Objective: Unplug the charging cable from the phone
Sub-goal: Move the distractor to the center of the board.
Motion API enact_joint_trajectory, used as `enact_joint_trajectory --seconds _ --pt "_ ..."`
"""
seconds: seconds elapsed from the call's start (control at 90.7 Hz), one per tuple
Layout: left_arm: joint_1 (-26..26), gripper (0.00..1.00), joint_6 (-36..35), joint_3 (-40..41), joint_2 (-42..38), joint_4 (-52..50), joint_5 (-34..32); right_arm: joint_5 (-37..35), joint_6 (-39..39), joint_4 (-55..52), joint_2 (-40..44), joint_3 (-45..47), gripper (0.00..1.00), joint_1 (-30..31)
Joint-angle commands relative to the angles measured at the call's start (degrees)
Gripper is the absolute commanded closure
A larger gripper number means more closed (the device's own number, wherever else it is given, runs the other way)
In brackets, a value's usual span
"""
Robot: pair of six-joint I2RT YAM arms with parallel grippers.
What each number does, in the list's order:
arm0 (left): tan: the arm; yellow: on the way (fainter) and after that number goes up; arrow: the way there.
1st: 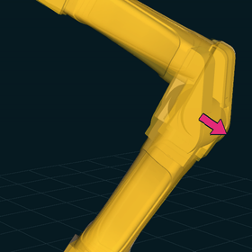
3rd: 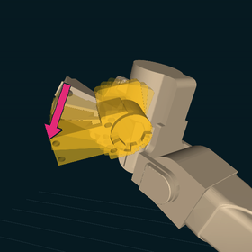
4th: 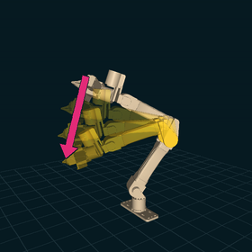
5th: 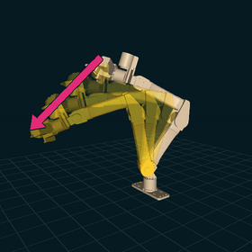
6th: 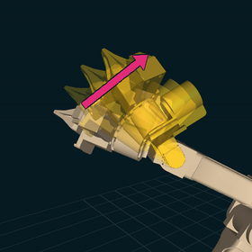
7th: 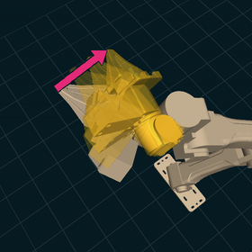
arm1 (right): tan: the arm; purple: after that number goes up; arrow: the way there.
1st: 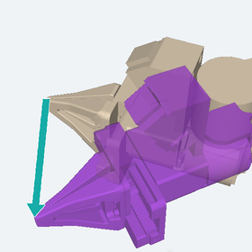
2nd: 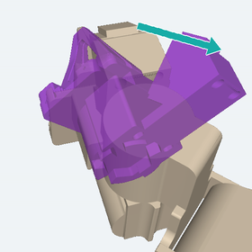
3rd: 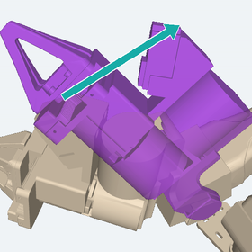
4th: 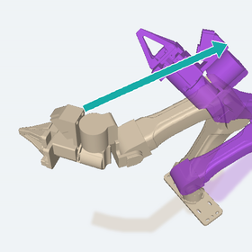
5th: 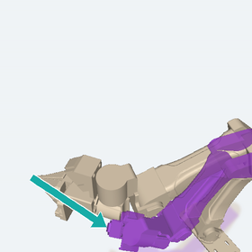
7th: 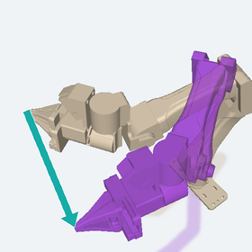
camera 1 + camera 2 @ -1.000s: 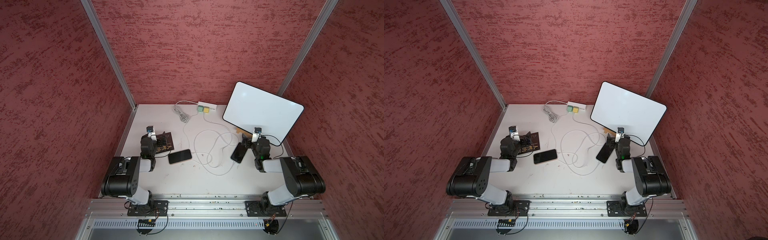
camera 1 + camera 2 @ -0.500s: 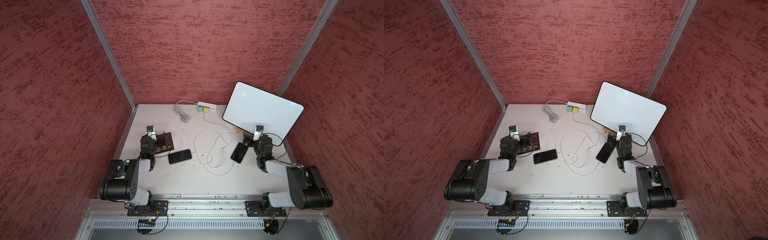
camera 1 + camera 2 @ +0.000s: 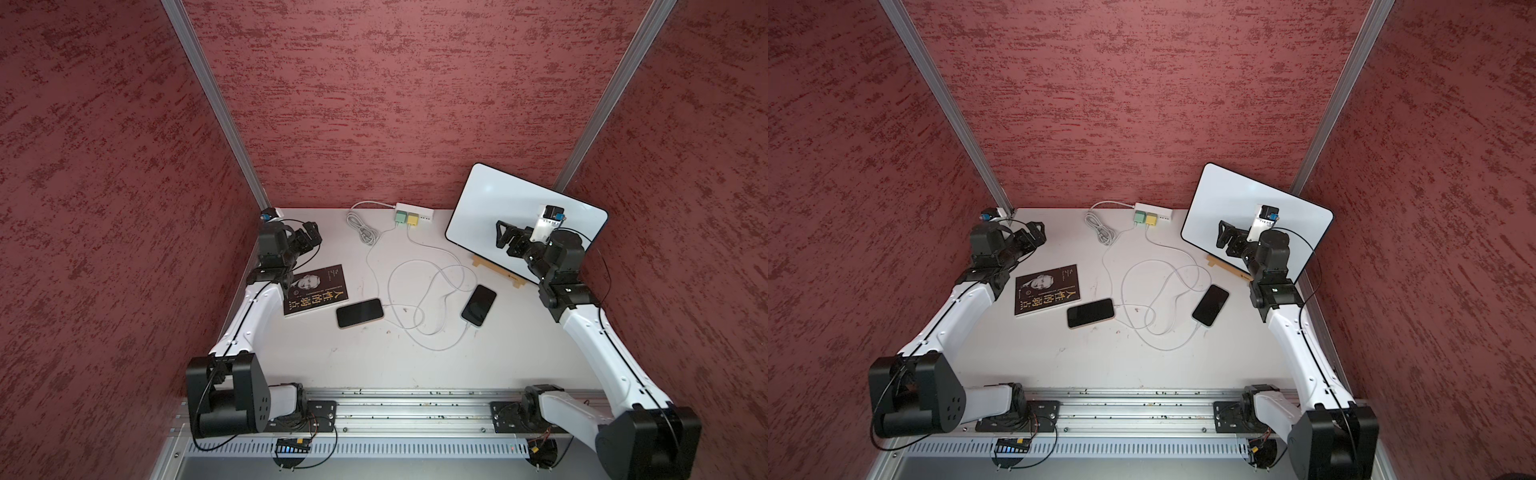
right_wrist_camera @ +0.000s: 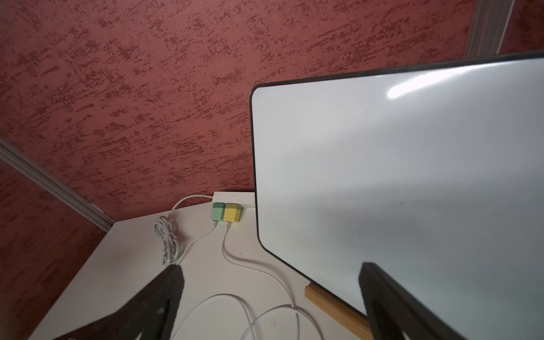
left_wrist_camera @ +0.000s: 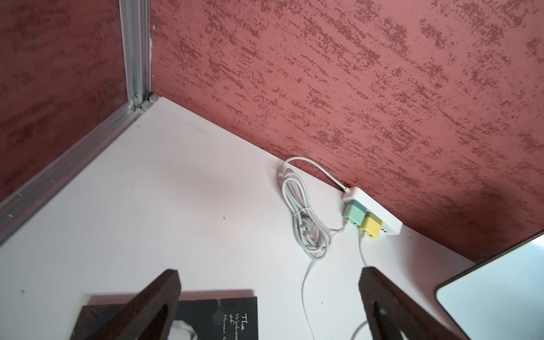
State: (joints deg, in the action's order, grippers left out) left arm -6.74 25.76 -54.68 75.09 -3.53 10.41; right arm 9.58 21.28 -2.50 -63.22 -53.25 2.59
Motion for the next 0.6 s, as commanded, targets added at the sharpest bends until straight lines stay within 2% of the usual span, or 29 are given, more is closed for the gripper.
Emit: enact_joint_trajectory --seconds 0.0,0.055,0.165,0.287,0.331,0.441,0.584 --pt "1.1 0.0 7.7 0.9 -1.2 -5.9 11.0 16.7 9.0 -9.0 -4.2 -2.3 0.09 0.0" --pt "5.9 0.0 4.7 0.4 -3.8 -10.8 4.7 18.4 8.6 -10.7 -5.5 -3.8 0.1 1.4" --pt "16.4 0.0 2.6 0.3 -8.6 -18.8 -5.2 14.3 4.9 -16.2 -5.2 -5.6 0.09 6.2" --pt "23.2 0.0 8.5 7.2 -14.1 -21.3 -8.7 11.7 3.2 -19.5 -5.0 -4.9 0.08 10.4" --pt "25.4 0.0 11.4 10.6 -16.4 -21.6 -10.2 11.2 3.1 -19.3 -4.4 -3.5 0.02 11.7" --pt "31.3 0.0 17.7 17.9 -21.1 -22.3 -13.8 9.4 3.0 -18.3 -4.0 -0.6 0.01 15.7" --pt "37.4 0.0 23.2 22.2 -24.0 -23.0 -18.0 6.3 3.6 -17.3 -6.5 1.0 0.01 21.6"
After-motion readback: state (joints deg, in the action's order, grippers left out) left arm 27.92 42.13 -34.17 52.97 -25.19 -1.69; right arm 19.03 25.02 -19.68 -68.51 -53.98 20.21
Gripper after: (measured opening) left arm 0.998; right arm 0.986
